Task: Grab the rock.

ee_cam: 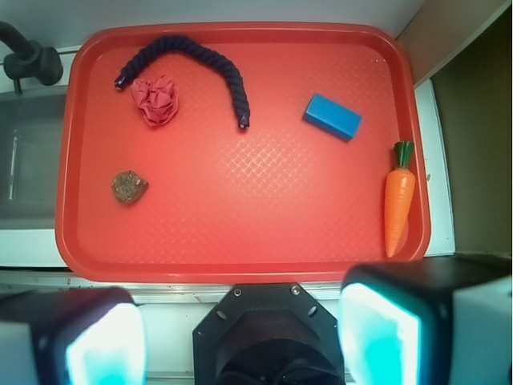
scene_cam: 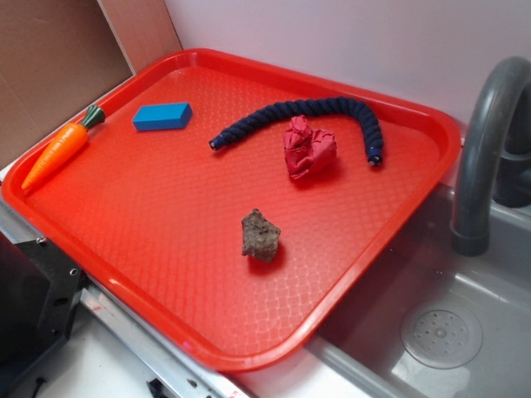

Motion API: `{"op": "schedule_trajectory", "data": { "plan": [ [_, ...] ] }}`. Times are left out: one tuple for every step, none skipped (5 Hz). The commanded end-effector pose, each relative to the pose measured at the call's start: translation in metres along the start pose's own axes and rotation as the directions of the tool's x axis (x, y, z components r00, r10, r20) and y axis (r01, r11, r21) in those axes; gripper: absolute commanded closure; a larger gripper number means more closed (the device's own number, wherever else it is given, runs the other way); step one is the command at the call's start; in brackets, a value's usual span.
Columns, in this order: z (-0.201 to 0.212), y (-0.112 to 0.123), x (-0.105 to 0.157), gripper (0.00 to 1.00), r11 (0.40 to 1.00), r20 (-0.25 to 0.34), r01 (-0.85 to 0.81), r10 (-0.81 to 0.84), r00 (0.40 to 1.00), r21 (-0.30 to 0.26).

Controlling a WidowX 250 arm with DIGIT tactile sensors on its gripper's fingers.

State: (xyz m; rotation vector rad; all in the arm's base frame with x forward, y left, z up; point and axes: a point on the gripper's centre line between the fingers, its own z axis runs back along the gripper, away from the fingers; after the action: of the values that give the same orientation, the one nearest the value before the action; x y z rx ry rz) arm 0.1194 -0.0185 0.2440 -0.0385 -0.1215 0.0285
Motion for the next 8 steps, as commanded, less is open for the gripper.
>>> {"op": "schedule_trajectory", "data": {
  "plan": [
    [0.0, 0.0, 0.0, 0.0, 1.0, 0.0, 0.0, 0.0, 1.0, 0.0],
    [-0.01, -0.017, 0.0, 0.0, 0.973, 0.011, -0.23, 0.23, 0.973, -0.012],
    [-0.023, -0.033, 0.006, 0.0, 0.902, 0.048, -0.431, 0.43, 0.902, 0.009],
    [-0.043, -0.053, 0.014, 0.0, 0.881, 0.04, -0.472, 0.473, 0.88, -0.042],
    [-0.079, -0.085, 0.033, 0.0, 0.873, 0.042, -0.484, 0.486, 0.873, -0.064],
    [-0.108, -0.107, 0.044, 0.0, 0.872, 0.023, -0.486, 0.488, 0.872, -0.062],
    [-0.138, -0.122, 0.053, 0.0, 0.872, 0.012, -0.487, 0.488, 0.873, -0.038],
    [-0.177, -0.132, 0.054, 0.0, 0.875, -0.041, -0.484, 0.484, 0.874, 0.015]
  ]
}}
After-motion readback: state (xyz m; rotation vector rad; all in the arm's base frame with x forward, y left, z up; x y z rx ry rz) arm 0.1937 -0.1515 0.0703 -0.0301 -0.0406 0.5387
